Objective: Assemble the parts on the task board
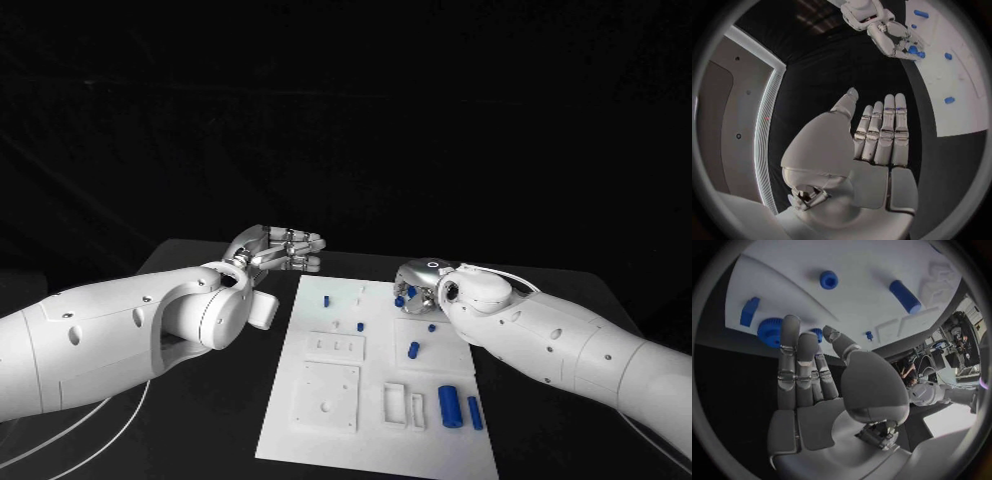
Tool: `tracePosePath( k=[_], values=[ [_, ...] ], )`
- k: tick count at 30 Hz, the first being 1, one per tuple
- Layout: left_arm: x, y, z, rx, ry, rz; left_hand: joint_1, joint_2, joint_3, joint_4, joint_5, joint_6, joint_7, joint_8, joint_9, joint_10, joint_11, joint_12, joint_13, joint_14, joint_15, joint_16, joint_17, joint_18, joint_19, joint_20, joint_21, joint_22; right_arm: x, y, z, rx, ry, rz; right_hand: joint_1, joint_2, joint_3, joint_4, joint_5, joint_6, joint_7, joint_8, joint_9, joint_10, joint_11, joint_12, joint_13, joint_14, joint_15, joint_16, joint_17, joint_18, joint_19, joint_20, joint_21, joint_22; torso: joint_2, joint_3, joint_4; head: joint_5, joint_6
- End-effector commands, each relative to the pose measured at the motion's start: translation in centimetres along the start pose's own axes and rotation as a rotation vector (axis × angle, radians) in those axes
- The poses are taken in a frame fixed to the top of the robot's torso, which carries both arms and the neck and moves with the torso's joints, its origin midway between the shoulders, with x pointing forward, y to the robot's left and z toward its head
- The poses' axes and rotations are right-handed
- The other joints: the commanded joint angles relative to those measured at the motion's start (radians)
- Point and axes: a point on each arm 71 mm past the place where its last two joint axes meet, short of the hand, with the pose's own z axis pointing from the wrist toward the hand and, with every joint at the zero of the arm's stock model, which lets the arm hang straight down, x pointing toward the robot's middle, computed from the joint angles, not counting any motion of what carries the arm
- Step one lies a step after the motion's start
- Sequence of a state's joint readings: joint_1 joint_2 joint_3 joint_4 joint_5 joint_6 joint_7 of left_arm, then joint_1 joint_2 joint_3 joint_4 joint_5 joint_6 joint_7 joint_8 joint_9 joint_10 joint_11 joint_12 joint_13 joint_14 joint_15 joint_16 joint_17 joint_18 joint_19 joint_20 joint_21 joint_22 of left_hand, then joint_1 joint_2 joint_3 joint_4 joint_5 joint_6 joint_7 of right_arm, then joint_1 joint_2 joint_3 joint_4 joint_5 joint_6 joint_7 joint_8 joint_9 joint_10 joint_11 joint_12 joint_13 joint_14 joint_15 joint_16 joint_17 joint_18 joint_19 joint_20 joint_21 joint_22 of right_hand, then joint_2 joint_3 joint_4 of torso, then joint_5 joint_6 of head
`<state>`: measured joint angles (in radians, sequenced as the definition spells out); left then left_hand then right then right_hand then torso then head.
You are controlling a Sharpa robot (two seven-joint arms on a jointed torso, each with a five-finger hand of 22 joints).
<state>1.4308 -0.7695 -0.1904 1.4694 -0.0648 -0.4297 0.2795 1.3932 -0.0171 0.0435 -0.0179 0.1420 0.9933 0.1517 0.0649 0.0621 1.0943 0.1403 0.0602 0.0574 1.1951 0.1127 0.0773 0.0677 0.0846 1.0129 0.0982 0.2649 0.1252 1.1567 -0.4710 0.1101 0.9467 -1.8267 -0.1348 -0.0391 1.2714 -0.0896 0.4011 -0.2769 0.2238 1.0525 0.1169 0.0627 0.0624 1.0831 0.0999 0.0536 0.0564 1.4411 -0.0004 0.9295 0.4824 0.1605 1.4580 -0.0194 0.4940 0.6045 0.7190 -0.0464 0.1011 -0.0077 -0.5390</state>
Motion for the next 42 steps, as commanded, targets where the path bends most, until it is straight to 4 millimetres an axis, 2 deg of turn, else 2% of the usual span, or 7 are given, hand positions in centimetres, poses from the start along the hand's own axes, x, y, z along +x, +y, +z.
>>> tracePosePath(
  k=[1,8,15,22,25,33,42],
  values=[
    [0.3,-0.4,0.0,0.009,0.024,-0.002,-0.010,-0.002,-0.007,0.002,-0.005,0.000,0.002,0.001,0.001,-0.008,-0.001,0.000,0.001,-0.009,0.000,-0.006,0.000,-0.008,-0.009,0.000,0.005,-0.002,0.1,0.1,0.1,0.001,0.007,-0.024,-0.015,-0.003,0.014,0.002,-0.004,0.010,0.001,-0.001,0.000,0.009,0.000,0.003,0.000,-0.003,0.003,0.004,-0.001,0.011,0.010,0.001,-0.008,0.006,0.004,-0.0020,0.0013,0.000,0.002],
    [0.4,-0.5,0.1,0.010,0.028,-0.002,-0.010,-0.002,-0.007,0.002,-0.005,0.000,0.002,0.001,0.001,-0.008,-0.001,0.000,0.001,-0.009,0.000,-0.006,0.000,-0.008,-0.009,0.000,0.005,-0.002,0.2,0.1,0.1,0.006,0.007,-0.029,-0.027,-0.002,0.065,0.008,-0.031,0.020,-0.001,-0.001,0.000,0.021,-0.002,0.003,0.000,-0.003,0.001,0.005,0.000,0.009,0.012,-0.001,-0.017,0.020,0.010,-0.0048,0.0042,-0.003,0.005],
    [0.5,-0.7,0.1,0.012,0.030,-0.002,-0.010,-0.001,-0.007,0.002,-0.006,0.000,0.002,0.001,0.001,-0.009,-0.001,0.000,0.001,-0.010,0.001,-0.006,0.000,-0.008,-0.010,0.000,0.005,-0.004,0.2,0.1,0.1,0.006,0.011,-0.034,-0.032,0.011,0.159,0.019,-0.109,0.050,-0.003,0.000,0.000,0.059,-0.012,0.003,0.000,-0.003,-0.005,0.007,0.001,0.006,0.010,-0.005,-0.017,0.038,0.013,-0.0062,0.0024,-0.003,0.005],
    [0.5,-0.8,0.2,0.013,0.033,-0.002,-0.010,-0.001,-0.007,0.002,-0.006,0.000,0.002,0.001,0.001,-0.009,-0.001,0.000,0.001,-0.010,0.001,-0.006,0.000,-0.008,-0.010,0.000,0.005,-0.004,0.1,0.1,0.1,0.003,-0.004,-0.045,-0.019,0.021,0.237,0.027,-0.158,0.117,-0.009,0.001,0.003,0.163,-0.039,0.003,0.003,-0.004,-0.024,0.005,0.004,-0.025,0.012,-0.026,0.050,0.116,0.015,-0.0081,0.0042,-0.004,0.006],
    [0.5,-0.8,0.2,0.012,0.033,-0.002,-0.010,-0.001,-0.007,0.002,-0.006,0.000,0.002,0.001,0.001,-0.009,-0.001,0.000,0.001,-0.010,0.001,-0.006,0.000,-0.008,-0.010,0.000,0.005,-0.004,-0.1,0.2,0.1,0.001,-0.019,-0.049,-0.015,0.022,0.252,0.027,-0.164,0.136,-0.014,0.000,0.004,0.184,-0.045,0.003,0.003,-0.003,-0.030,0.004,0.006,-0.034,-0.015,-0.035,0.090,0.172,0.016,-0.0089,0.0050,-0.003,0.006],
    [0.5,-0.8,0.2,0.010,0.035,-0.002,-0.009,-0.002,-0.007,0.002,-0.008,0.000,0.002,0.001,0.001,-0.013,0.000,0.000,0.001,-0.010,0.001,-0.005,0.000,-0.008,-0.010,0.001,0.006,-0.008,-0.9,0.7,0.0,-0.008,-0.122,-0.043,-0.009,0.022,0.265,0.028,-0.172,0.167,-0.023,0.001,0.005,0.216,-0.056,0.005,0.004,-0.002,-0.040,0.009,0.016,-0.035,-0.040,-0.045,0.144,0.261,0.018,-0.0108,0.0045,0.001,0.011],
    [0.6,-0.8,0.2,0.010,0.037,0.000,-0.009,-0.002,-0.007,0.002,-0.009,0.000,0.002,0.001,0.001,-0.013,0.000,0.000,0.001,-0.011,0.001,-0.005,0.000,-0.008,-0.010,0.001,0.006,-0.009,-2.2,2.7,0.1,-0.020,-0.252,-0.029,-0.005,0.016,0.269,0.030,-0.173,0.176,-0.026,0.001,0.004,0.223,-0.058,0.004,0.003,-0.003,-0.043,0.010,0.022,-0.034,-0.040,-0.047,0.153,0.321,0.020,-0.0141,0.0078,0.006,0.018]
  ],
)
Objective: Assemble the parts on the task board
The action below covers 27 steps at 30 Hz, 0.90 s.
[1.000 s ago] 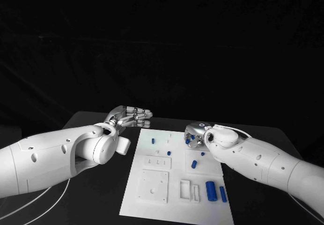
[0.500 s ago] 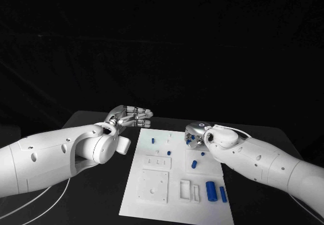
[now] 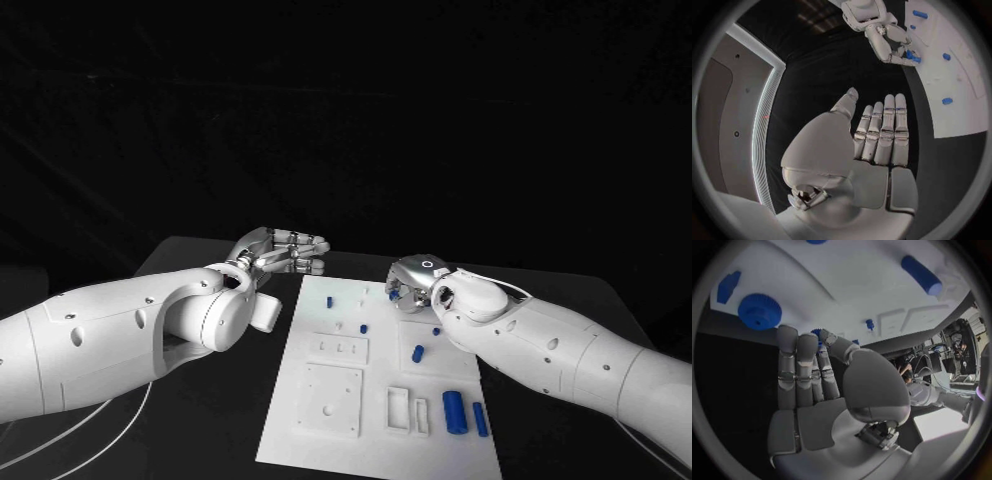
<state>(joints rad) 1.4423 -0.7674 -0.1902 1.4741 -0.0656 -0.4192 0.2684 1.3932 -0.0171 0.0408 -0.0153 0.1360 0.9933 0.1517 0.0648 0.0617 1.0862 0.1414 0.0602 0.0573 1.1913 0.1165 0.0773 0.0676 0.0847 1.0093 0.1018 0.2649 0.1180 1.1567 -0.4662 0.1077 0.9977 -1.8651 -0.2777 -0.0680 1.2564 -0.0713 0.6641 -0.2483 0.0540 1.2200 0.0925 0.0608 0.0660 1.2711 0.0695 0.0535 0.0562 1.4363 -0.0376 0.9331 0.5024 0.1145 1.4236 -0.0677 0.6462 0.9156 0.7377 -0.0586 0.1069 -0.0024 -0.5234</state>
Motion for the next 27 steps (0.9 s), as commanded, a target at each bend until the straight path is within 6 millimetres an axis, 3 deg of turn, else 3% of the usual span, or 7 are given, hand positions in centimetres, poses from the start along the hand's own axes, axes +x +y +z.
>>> tracePosePath(
  k=[1,7,20,22,27],
  values=[
    [0.4,-0.3,0.1,0.009,0.022,0.000,-0.008,-0.002,-0.004,-0.002,-0.003,0.001,0.002,0.001,0.001,-0.006,-0.001,0.000,0.001,-0.007,-0.002,-0.006,0.001,-0.008,-0.007,-0.003,0.007,-0.003,-0.9,0.9,0.3,0.013,-0.105,-0.012,0.010,-0.002,0.006,0.001,-0.003,0.009,-0.001,0.003,0.001,0.035,-0.028,0.004,0.004,0.001,-0.006,0.006,0.002,0.012,-0.006,0.001,0.001,0.010,0.001,-0.0027,0.0020,0.001,0.003],
    [0.7,-0.4,0.2,0.012,0.028,0.001,-0.008,-0.002,-0.004,-0.002,-0.003,0.001,0.002,0.001,0.001,-0.006,-0.001,0.000,0.001,-0.007,-0.002,-0.006,0.001,-0.008,-0.007,-0.003,0.007,-0.003,-1.4,1.9,1.0,0.015,-0.146,-0.011,0.012,-0.007,0.009,0.004,-0.003,0.010,-0.001,0.002,0.000,0.034,-0.028,0.005,0.004,0.002,-0.006,0.006,0.003,0.012,0.000,0.000,-0.020,0.039,0.003,-0.0046,0.0029,0.002,0.007],
    [1.2,-1.3,0.3,0.029,0.043,0.006,-0.008,-0.002,-0.004,-0.002,-0.003,0.001,0.002,0.001,0.001,-0.006,-0.001,0.000,0.001,-0.007,-0.002,-0.006,0.001,-0.008,-0.007,-0.003,0.007,-0.003,-1.9,3.2,2.1,0.019,-0.157,-0.021,0.012,-0.009,0.010,0.008,-0.003,0.011,-0.002,0.002,0.000,0.035,-0.028,0.004,0.003,0.002,-0.006,0.006,0.002,0.011,0.010,0.000,-0.032,0.071,0.015,-0.0198,0.0182,-0.001,0.013],
    [1.3,-1.5,0.3,0.032,0.046,0.007,-0.008,-0.003,-0.005,-0.003,-0.004,0.000,0.002,0.001,0.001,-0.008,0.000,0.000,0.001,-0.008,-0.002,-0.006,0.001,-0.008,-0.007,-0.002,0.008,-0.006,-1.8,3.2,2.2,0.024,-0.151,-0.027,0.012,-0.009,0.010,0.006,-0.002,0.011,-0.003,0.003,0.000,0.036,-0.028,0.004,0.003,0.002,-0.007,0.007,-0.002,0.006,0.030,-0.001,-0.015,0.142,0.017,-0.0213,0.0201,0.000,0.013],
    [1.5,-1.8,0.3,0.039,0.052,0.009,-0.008,-0.003,-0.005,-0.003,-0.004,0.000,0.002,0.001,0.001,-0.008,0.000,0.000,0.001,-0.008,-0.002,-0.006,0.001,-0.008,-0.007,-0.002,0.008,-0.006,-1.6,3.1,2.4,0.033,-0.135,-0.036,0.011,-0.008,0.011,0.006,-0.002,0.011,-0.002,0.003,0.000,0.036,-0.028,0.004,0.004,0.003,-0.007,0.009,-0.003,0.004,0.028,-0.001,-0.001,0.173,0.023,-0.0253,0.0260,-0.003,0.013]
  ],
)
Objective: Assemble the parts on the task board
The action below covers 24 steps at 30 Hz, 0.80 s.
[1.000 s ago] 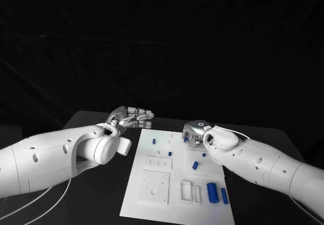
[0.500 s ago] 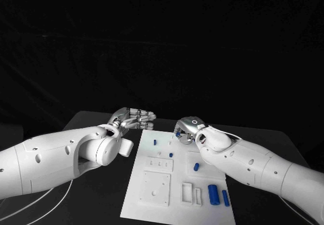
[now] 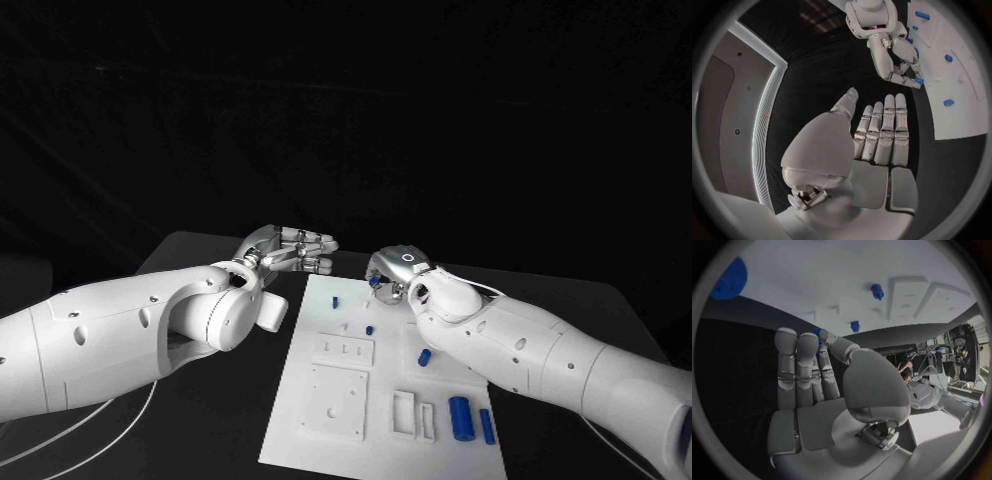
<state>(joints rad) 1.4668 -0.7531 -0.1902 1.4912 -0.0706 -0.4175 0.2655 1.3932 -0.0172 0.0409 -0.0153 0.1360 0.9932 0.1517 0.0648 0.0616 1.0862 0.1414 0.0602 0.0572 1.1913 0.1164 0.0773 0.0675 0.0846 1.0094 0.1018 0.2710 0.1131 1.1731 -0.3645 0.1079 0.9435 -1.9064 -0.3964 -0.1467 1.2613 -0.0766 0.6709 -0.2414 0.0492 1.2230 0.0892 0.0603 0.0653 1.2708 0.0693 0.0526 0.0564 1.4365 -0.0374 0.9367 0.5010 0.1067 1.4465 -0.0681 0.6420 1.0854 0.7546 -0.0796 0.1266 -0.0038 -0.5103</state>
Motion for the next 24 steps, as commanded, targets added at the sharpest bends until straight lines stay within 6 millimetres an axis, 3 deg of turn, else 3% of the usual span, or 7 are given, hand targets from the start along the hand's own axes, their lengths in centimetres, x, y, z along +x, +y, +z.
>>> tracePosePath(
  k=[1,8,14,24],
  values=[
    [0.41,-0.47,0.02,0.015,0.022,0.004,-0.008,-0.003,-0.005,-0.003,-0.004,0.000,0.002,0.001,0.001,-0.008,0.000,0.000,0.001,-0.008,-0.002,-0.006,0.001,-0.007,-0.007,-0.002,0.002,-0.001,0.12,-0.06,0.09,0.007,0.011,-0.029,0.006,-0.003,0.004,-0.001,0.003,0.008,0.002,0.003,0.001,0.036,-0.028,0.005,0.003,0.002,-0.007,0.005,-0.002,0.012,0.005,0.000,0.003,0.004,0.007,-0.0046,0.0071,-0.001,0.001],
    [0.48,-0.80,0.00,0.021,0.025,0.005,-0.008,-0.003,-0.005,-0.003,-0.004,0.000,0.002,0.001,0.001,-0.008,0.000,0.000,0.001,-0.008,-0.002,-0.006,0.001,-0.007,-0.007,-0.002,0.002,-0.001,0.26,-0.01,0.07,0.003,0.033,-0.037,0.005,-0.003,0.005,-0.005,0.002,0.008,0.002,0.003,0.001,0.035,-0.028,0.005,0.003,0.002,-0.007,0.005,-0.005,0.012,0.008,0.000,-0.013,0.029,0.012,-0.0073,0.0101,-0.001,0.001],
    [0.46,-0.95,-0.01,0.023,0.025,0.006,-0.008,-0.003,-0.005,-0.003,-0.004,0.000,0.002,0.001,0.001,-0.008,0.000,0.000,0.001,-0.008,-0.002,-0.006,0.001,-0.007,-0.007,-0.002,0.002,-0.001,0.28,0.00,-0.01,0.001,0.044,-0.040,0.003,-0.001,0.005,-0.005,0.003,0.008,0.002,0.003,0.001,0.034,-0.027,0.005,0.003,0.001,-0.008,0.006,-0.005,0.013,0.010,0.000,-0.022,0.039,0.012,-0.0090,0.0078,-0.001,0.000],
    [0.52,-1.06,0.03,0.025,0.027,0.006,-0.008,-0.003,-0.005,-0.003,-0.004,0.000,0.002,0.001,0.001,-0.008,0.000,0.000,0.001,-0.008,-0.002,-0.006,0.001,-0.007,-0.007,-0.002,0.002,-0.001,0.45,-0.26,0.04,0.013,0.052,-0.047,0.002,0.000,0.007,-0.009,0.003,0.007,0.002,0.003,0.001,0.034,-0.028,0.005,0.003,0.001,-0.008,0.005,-0.006,0.013,0.015,0.000,-0.036,0.053,0.014,-0.0116,0.0098,0.001,0.004]
  ],
)
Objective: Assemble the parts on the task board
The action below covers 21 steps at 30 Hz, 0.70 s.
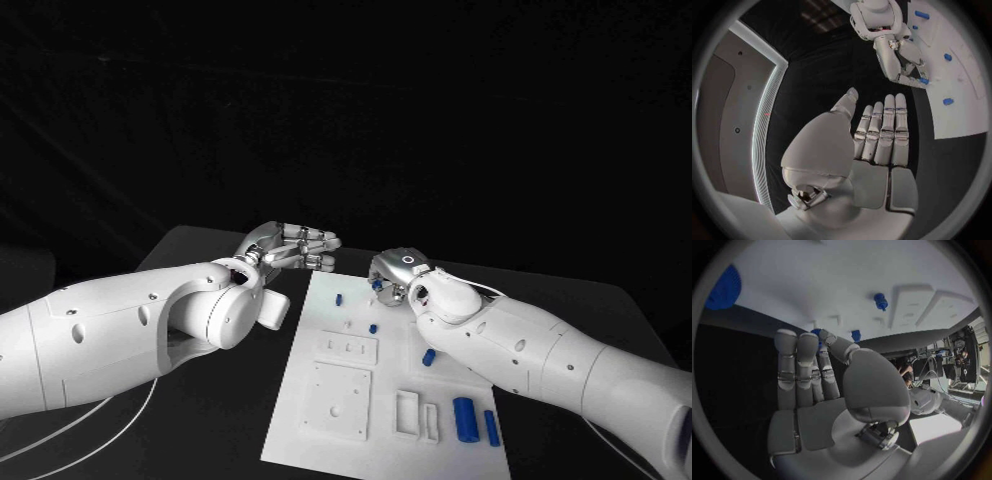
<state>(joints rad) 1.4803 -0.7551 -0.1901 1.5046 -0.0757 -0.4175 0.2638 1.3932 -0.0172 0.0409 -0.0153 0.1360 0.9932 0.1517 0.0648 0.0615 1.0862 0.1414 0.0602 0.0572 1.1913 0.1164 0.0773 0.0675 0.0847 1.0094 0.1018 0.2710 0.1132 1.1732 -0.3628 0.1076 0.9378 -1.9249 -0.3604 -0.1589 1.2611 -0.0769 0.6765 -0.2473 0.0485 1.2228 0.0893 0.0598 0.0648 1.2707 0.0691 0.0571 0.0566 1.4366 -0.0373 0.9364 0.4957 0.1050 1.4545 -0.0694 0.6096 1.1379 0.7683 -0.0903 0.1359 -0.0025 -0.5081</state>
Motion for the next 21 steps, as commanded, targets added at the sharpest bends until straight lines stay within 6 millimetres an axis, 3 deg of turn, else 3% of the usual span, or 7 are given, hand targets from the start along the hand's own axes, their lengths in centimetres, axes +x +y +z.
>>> tracePosePath(
  k=[1,9,21],
  values=[
    [0.26,-0.31,0.05,0.011,0.017,0.001,-0.008,-0.003,-0.005,-0.003,-0.004,0.000,0.002,0.001,0.001,-0.008,0.000,0.000,0.001,-0.008,-0.002,-0.006,0.001,-0.008,-0.007,-0.002,0.002,-0.001,0.19,-0.18,0.04,0.009,0.019,-0.024,0.002,0.000,0.001,-0.003,0.003,0.007,0.002,0.004,0.001,0.034,-0.027,0.001,0.003,0.001,-0.008,0.005,-0.001,0.014,0.007,0.001,-0.003,0.001,0.001,-0.0014,0.0000,0.000,0.002],
    [0.29,-0.39,0.05,0.014,0.018,0.001,-0.008,-0.004,-0.005,-0.002,-0.004,0.000,0.003,0.001,0.001,-0.011,0.001,0.000,0.001,-0.009,-0.001,-0.006,0.000,-0.007,-0.007,-0.002,0.004,-0.006,0.39,-0.49,0.18,0.034,0.021,-0.036,0.001,-0.001,0.004,-0.004,0.004,0.007,0.002,0.004,0.001,0.033,-0.027,0.001,0.003,0.000,-0.008,0.005,-0.002,0.015,0.011,0.001,-0.017,0.011,0.004,-0.0038,-0.0001,0.000,0.010],
    [0.40,-0.59,0.09,0.017,0.023,0.002,-0.008,-0.006,-0.004,-0.002,-0.005,-0.001,0.003,0.001,0.001,-0.013,0.002,0.000,0.001,-0.010,-0.001,-0.006,0.001,-0.007,-0.008,-0.001,0.005,-0.009,0.47,-0.14,0.40,0.035,0.018,-0.036,0.000,-0.003,0.009,-0.001,0.003,0.004,0.002,0.004,0.001,0.029,-0.026,0.001,0.003,0.001,-0.007,-0.001,-0.006,0.016,0.014,0.002,-0.046,0.018,0.004,-0.0061,-0.0005,0.004,0.007]
  ],
)
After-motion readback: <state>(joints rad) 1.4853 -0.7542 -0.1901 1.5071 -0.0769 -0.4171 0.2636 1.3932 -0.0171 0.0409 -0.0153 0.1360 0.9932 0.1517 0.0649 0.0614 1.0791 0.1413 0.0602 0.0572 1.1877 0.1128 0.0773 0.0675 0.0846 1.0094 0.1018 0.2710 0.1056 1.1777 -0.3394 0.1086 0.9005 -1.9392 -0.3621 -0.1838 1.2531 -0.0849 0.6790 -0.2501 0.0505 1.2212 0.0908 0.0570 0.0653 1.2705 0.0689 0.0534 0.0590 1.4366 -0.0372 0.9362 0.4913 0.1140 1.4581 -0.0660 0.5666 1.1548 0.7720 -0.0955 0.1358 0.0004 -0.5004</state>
